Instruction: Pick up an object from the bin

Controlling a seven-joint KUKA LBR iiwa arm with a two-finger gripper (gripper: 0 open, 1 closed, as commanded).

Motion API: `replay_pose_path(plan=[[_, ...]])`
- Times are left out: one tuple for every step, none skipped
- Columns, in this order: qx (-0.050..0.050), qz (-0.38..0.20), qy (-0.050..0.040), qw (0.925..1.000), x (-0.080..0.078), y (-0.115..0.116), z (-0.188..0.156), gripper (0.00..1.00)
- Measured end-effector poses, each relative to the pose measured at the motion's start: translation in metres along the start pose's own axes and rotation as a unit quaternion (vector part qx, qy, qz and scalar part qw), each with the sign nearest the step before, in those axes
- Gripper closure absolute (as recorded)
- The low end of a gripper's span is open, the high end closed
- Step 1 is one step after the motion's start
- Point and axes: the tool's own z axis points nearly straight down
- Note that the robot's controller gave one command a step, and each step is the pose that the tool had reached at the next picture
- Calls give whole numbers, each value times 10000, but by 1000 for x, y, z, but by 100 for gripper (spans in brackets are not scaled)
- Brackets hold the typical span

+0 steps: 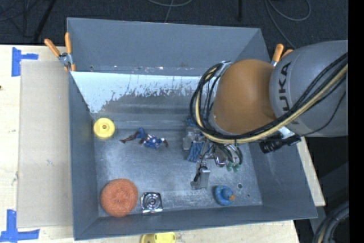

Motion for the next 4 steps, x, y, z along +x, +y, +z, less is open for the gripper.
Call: replay_pose_path(plan=[[-3,8,-39,10000,-2,0,-4,0],[-10,-202,-54,9998,-21,-34,2,0],[5,-312,-66,9995,-52,-70,26,0],[0,-371,-52,9993,-88,-65,36,0]])
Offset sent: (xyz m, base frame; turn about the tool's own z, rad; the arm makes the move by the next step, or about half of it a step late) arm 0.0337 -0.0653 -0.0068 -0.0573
